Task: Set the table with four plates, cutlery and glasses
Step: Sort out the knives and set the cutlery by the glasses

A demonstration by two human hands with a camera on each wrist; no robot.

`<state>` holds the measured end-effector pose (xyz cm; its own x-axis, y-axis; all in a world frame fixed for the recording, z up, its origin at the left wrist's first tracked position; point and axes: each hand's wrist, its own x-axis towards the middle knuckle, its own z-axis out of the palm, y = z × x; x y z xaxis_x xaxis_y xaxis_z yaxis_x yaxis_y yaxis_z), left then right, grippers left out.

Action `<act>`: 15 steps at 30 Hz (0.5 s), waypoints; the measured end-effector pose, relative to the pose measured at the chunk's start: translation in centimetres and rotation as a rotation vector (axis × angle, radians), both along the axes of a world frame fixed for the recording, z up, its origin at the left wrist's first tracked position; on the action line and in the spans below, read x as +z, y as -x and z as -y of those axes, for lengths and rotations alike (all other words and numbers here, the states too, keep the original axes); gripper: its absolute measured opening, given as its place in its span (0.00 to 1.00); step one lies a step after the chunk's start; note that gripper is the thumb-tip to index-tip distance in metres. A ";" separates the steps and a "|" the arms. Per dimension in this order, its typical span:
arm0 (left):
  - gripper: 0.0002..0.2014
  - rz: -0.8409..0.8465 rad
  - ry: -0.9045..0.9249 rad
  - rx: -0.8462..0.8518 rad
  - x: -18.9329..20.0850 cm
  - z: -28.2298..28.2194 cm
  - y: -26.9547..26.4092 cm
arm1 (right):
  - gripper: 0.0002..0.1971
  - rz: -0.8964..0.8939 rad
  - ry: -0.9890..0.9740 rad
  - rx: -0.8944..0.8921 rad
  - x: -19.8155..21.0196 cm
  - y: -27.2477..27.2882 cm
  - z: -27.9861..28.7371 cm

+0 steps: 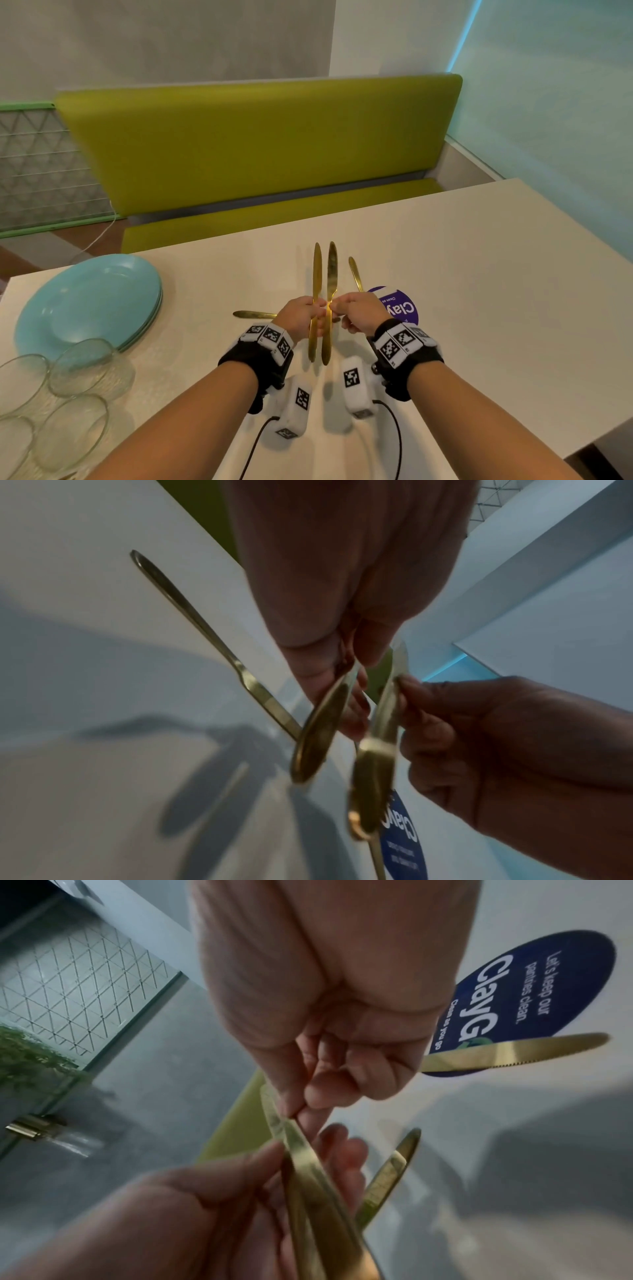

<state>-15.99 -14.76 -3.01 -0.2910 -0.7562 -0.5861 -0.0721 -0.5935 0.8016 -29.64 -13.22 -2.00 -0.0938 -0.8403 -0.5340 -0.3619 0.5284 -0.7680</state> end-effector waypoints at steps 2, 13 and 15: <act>0.08 -0.004 0.009 0.007 -0.2 -0.1 0.3 | 0.07 0.000 -0.010 0.010 0.0 -0.5 0.1; 0.11 -0.052 -0.060 0.040 -0.5 -0.8 -0.1 | 0.12 -0.112 0.028 0.023 -0.1 -2.3 0.5; 0.12 -0.029 -0.048 0.065 -0.7 -0.9 -0.5 | 0.12 -0.137 0.046 0.046 0.0 -2.9 0.6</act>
<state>-15.46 -13.87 -3.66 -0.2591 -0.7452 -0.6144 -0.0092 -0.6342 0.7731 -26.76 -13.80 -2.03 -0.1238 -0.8686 -0.4799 -0.4882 0.4743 -0.7326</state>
